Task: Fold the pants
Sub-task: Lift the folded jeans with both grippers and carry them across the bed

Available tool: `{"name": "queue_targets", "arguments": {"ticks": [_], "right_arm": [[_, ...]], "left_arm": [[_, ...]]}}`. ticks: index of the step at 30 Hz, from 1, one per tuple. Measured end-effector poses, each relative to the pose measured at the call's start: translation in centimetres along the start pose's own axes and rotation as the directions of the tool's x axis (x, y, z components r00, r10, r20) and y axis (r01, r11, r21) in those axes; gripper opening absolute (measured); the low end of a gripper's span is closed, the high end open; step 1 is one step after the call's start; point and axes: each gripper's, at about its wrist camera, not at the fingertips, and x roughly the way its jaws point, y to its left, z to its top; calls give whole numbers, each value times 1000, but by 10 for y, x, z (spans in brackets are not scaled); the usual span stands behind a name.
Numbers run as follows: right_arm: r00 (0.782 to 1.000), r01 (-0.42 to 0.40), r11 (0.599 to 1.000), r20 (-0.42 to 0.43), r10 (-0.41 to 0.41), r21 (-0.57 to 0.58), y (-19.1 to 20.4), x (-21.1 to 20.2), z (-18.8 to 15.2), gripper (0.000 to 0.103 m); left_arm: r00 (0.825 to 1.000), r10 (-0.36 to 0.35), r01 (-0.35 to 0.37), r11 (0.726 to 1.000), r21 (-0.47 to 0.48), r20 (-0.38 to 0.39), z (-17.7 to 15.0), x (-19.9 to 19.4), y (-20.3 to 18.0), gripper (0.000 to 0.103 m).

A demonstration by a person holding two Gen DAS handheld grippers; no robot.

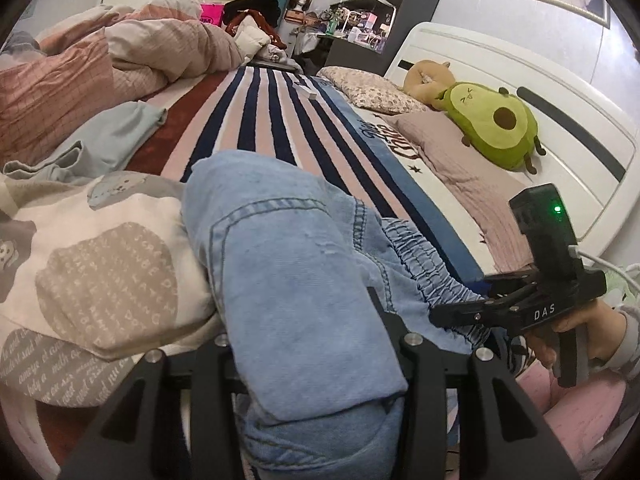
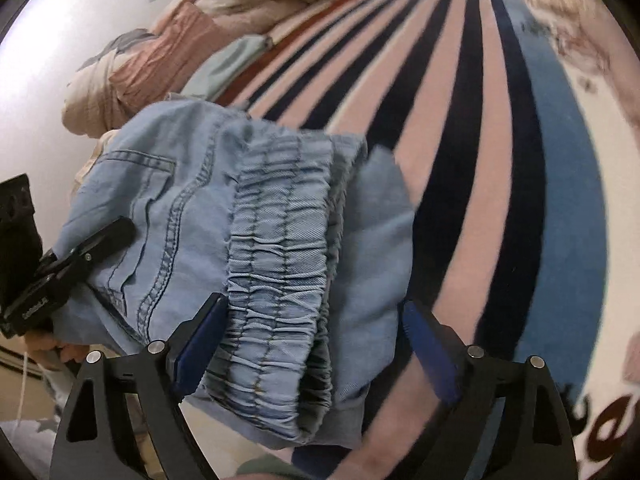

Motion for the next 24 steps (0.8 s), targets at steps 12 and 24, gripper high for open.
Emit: {"name": "queue_targets", "arguments": {"ticks": [12,24], "right_arm": [[990,-114,991,82,119,-64,40,-20,5,29],[944,-231,949,186,272,-217,169,-7,81,29]], "left_arm": [[993,-3,4,1000,-9,116,17,-37,10,37],[957,187,-201,979,44,222,80,-132,96,37]]}}
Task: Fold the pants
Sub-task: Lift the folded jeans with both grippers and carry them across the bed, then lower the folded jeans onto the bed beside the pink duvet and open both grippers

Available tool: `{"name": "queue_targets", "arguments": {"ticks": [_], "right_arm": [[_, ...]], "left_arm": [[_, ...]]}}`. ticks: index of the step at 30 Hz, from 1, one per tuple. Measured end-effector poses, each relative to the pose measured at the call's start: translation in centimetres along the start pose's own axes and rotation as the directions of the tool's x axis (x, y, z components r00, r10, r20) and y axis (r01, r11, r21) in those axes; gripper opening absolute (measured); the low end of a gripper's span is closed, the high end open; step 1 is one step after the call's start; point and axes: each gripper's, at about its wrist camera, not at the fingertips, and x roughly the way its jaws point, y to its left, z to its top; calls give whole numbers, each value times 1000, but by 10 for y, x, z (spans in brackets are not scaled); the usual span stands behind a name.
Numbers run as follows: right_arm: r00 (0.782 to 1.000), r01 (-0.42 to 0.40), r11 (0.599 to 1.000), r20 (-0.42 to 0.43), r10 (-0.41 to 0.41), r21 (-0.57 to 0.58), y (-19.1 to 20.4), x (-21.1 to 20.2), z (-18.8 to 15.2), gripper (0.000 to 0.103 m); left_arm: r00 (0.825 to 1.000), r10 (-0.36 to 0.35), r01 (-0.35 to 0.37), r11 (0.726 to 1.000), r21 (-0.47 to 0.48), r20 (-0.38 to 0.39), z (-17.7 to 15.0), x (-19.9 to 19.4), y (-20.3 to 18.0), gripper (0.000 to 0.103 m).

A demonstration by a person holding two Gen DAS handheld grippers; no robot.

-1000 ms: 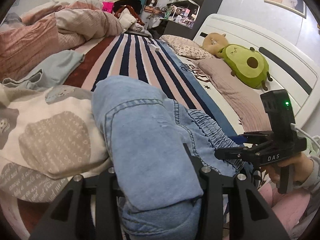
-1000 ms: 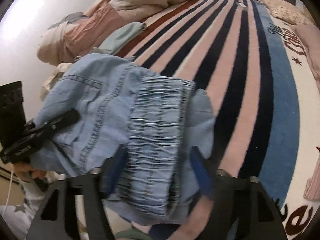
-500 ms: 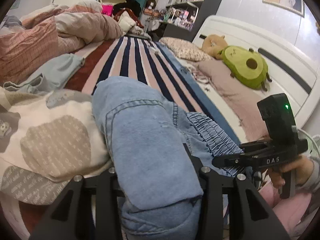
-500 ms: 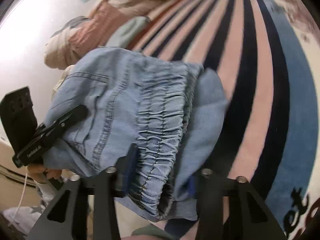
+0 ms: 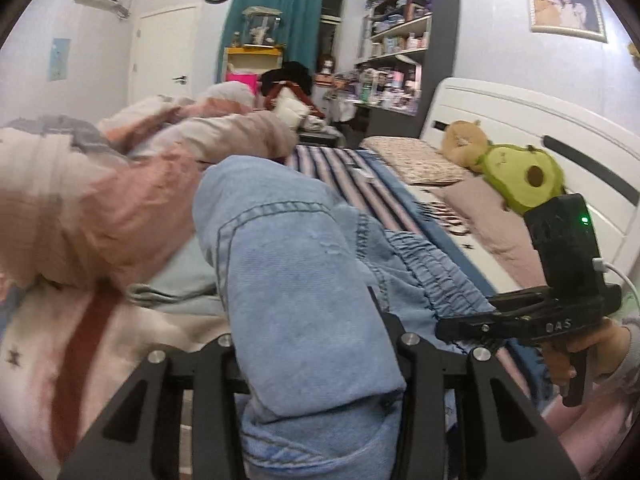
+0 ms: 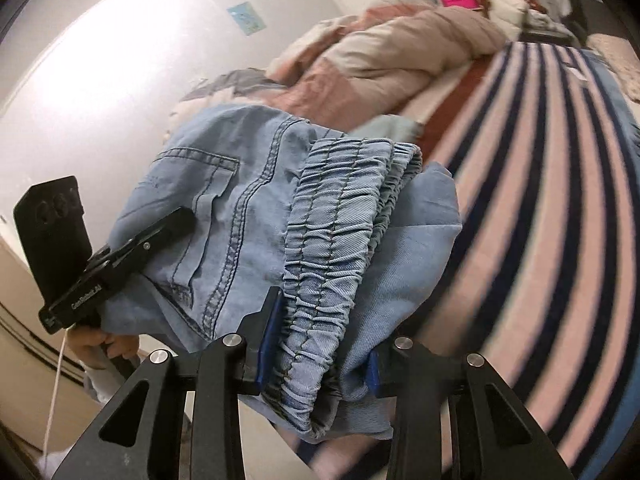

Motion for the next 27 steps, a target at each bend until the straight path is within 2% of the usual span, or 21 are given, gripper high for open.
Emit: {"name": "queue_targets", "arguments": {"ticks": [5,8,11,14,17,18,20,23,27], "right_arm": [[999,-51,998,-21,50,-21,23,54,18,29],[997,-51,999,-60,51,-14,18,72,13,29],[992,-53,999,-113,52,-1,12,108,18,29],[993,-52,998,-108,48,-36,11,126,21,30],[993,-60,998,-104,57,-27,12,124,27,30],[993,-64,997,-101,61,-32,9,110,19,30],[992,-60,997,-110,55,-47,11,109,19,30],[991,-58,998,-118,54,-30,5,110,14,33],[991,-59,998,-125,56,-17,5,110,14,38]], "left_arm": [[996,78,-79,996,-37,-35,-5,8,40,37],[991,97,-103,993,-64,-94,-19,25,62,37],[981,119,-133,987,-88,-153,-34,47,78,37],[974,151,-167,982,-88,-168,-43,58,86,37],[979,131,-150,982,-118,-154,-40,56,92,37],[979,130,-150,981,-121,-156,-40,56,93,38],[977,130,-152,980,-127,-169,-42,61,97,42],[970,160,-183,977,-112,-185,-47,70,97,48],[968,175,-199,973,-120,-180,-44,66,97,55]]}}
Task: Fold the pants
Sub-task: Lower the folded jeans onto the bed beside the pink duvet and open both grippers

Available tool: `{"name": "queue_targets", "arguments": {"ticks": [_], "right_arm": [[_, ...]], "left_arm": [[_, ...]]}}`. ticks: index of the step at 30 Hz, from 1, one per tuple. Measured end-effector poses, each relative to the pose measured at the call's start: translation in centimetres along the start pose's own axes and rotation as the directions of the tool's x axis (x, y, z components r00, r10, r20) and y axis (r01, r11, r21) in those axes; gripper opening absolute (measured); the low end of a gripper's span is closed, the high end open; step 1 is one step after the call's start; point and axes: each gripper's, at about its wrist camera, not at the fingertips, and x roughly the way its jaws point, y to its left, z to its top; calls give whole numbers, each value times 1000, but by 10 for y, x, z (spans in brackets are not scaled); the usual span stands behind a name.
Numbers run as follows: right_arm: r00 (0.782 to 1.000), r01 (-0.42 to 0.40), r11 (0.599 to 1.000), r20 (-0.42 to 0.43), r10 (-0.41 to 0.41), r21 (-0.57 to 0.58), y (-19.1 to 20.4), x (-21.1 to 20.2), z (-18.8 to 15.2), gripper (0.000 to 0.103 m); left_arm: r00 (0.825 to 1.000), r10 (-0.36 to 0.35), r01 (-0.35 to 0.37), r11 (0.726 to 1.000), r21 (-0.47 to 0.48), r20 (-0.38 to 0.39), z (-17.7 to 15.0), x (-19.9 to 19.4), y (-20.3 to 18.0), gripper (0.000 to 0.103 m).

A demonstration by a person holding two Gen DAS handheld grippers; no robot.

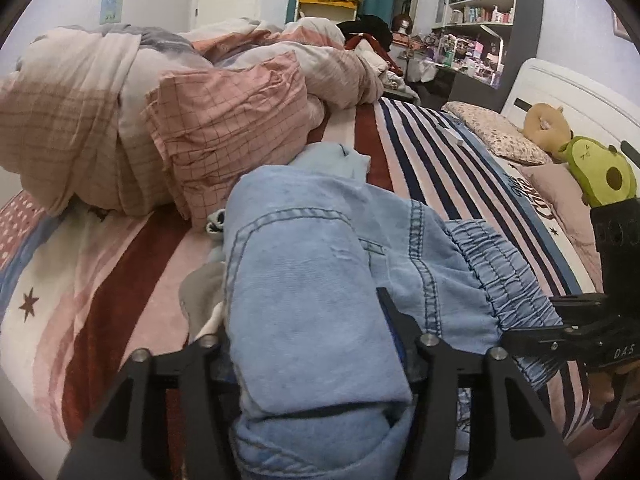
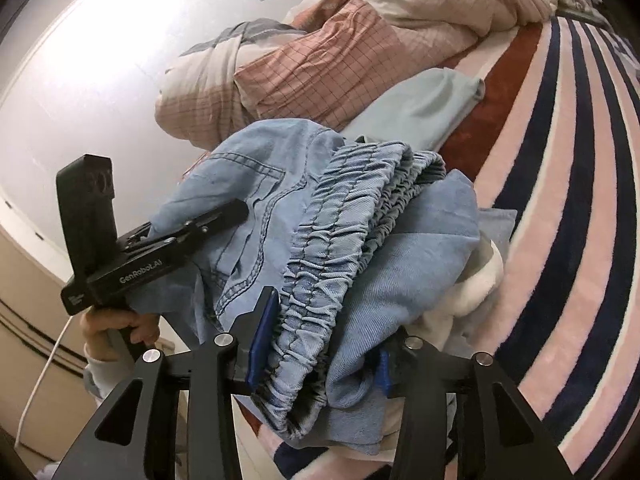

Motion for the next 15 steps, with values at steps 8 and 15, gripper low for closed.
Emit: {"name": "queue_targets", "arguments": {"ticks": [8,15], "right_arm": [[999,35,999,6,-35,-20,9,-15,-1,49],[998,53,997,21,-52,-48,18,-35,-8,55]], "left_arm": [[979,181,-187,981,59,96,6,-28,-16,69],[970,201,-209,977,48,139,7,-51,-32,74]]}}
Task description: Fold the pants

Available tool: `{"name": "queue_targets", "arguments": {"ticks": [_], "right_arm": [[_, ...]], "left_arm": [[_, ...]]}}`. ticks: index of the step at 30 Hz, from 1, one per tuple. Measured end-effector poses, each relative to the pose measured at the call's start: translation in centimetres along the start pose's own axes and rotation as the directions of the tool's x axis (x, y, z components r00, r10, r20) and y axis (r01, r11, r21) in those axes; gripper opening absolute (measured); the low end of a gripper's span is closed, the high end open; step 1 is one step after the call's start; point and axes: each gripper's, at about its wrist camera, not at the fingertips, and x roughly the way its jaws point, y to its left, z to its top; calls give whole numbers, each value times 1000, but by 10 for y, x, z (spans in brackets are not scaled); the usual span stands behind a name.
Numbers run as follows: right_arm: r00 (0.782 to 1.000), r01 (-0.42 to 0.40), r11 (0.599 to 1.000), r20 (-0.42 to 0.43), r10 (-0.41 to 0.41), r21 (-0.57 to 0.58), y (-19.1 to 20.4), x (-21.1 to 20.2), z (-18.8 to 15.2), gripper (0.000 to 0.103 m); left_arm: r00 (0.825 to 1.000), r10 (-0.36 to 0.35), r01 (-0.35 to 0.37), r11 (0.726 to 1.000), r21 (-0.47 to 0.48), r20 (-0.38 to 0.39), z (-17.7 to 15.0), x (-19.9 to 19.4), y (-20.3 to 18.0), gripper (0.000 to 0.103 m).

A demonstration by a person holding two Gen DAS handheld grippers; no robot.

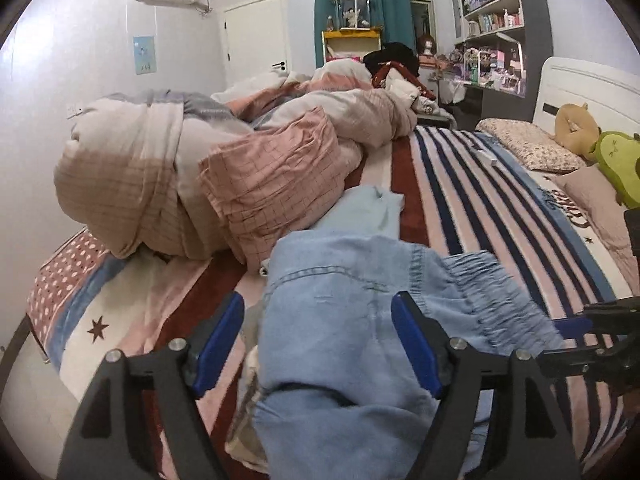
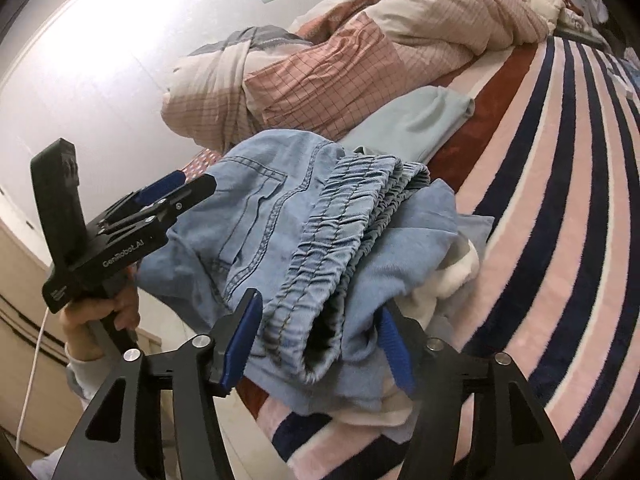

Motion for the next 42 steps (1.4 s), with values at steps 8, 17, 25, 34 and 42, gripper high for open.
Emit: {"name": "queue_targets", "arguments": {"ticks": [8,17,25,34,42], "right_arm": [[999,49,998,15,-48,-46,6,-34,-17,68],[976,198,976,108,-188,-92,-1,-111,-46,82],[945,297,952,171,-280,-81,-21,-178,-86,87],[861,446,888,324,-392,-110,-38,-259,-142,101],[725,571,816,519,-453,-85,-54,-301,-193,102]], "left_arm": [[1000,-11,11,1000,17,-8,-6,-34,-32,77],[988,-121,121,993,9,94,-5,-84,-97,86],[959,-188,177,982,72,211,-2,-132,-183,95],[925,-257,247,967,70,280,-18,-150,-266,96],[913,-271,257,963,85,305,-28,-148,-326,96]]}}
